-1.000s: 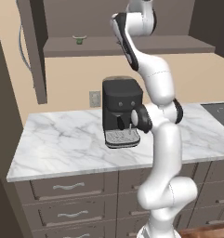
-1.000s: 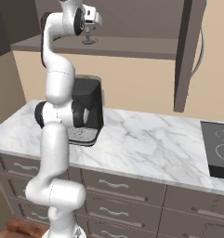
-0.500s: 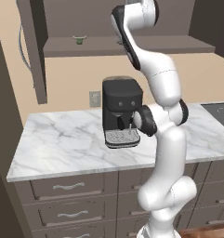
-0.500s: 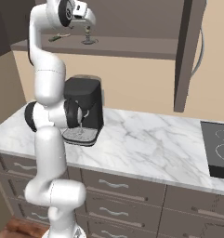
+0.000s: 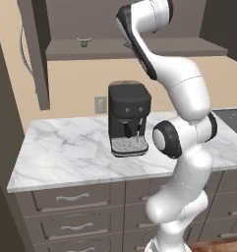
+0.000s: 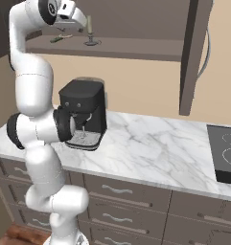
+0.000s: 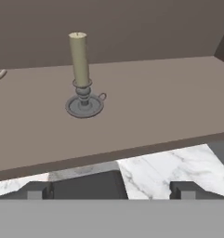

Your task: Pick the candle and candle from the dining table and place them in the open cabinet. Close the cabinet after placing the objects.

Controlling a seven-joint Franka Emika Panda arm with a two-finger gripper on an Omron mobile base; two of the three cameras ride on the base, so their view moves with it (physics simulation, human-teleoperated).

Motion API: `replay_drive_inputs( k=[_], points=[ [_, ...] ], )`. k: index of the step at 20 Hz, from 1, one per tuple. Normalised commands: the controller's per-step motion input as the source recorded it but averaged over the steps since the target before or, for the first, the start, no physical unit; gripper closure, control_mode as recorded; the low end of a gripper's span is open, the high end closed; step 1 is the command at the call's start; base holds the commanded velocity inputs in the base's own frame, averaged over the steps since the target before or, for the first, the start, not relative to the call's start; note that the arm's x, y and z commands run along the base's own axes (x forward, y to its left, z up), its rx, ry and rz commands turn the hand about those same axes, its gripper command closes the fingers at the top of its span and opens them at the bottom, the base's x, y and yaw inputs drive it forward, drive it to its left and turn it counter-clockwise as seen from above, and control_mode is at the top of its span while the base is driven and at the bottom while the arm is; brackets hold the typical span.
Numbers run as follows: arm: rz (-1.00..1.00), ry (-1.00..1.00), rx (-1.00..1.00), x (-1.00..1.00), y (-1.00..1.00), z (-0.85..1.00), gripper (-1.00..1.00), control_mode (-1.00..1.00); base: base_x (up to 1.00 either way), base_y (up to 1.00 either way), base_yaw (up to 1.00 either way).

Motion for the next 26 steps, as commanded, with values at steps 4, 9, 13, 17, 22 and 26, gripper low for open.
replay_drive_inputs(
  k=[4, 9, 13, 17, 22, 26],
  points=[
    [-0.03, -0.16, 0.01, -0.71, 0.0, -0.58, -1.0, -1.0, 0.0, 0.0, 0.0],
    [-0.03, -0.06, 0.06, -0.65, 0.0, -0.48, -1.0, -1.0, 0.0, 0.0, 0.0],
    [-0.05, 0.0, 0.1, -0.61, 0.0, -0.35, -1.0, -1.0, 0.0, 0.0, 0.0],
    [-0.04, -0.01, 0.1, -0.62, -0.01, -0.32, -1.0, -1.0, 0.0, 0.0, 0.0],
    [-0.07, 0.0, 0.07, -0.53, -0.01, -0.13, -1.0, -1.0, 0.0, 0.0, 0.0],
    [-0.06, 0.0, 0.01, -0.48, 0.0, -0.14, -1.0, -1.0, 0.0, 0.0, 0.0]
  ],
)
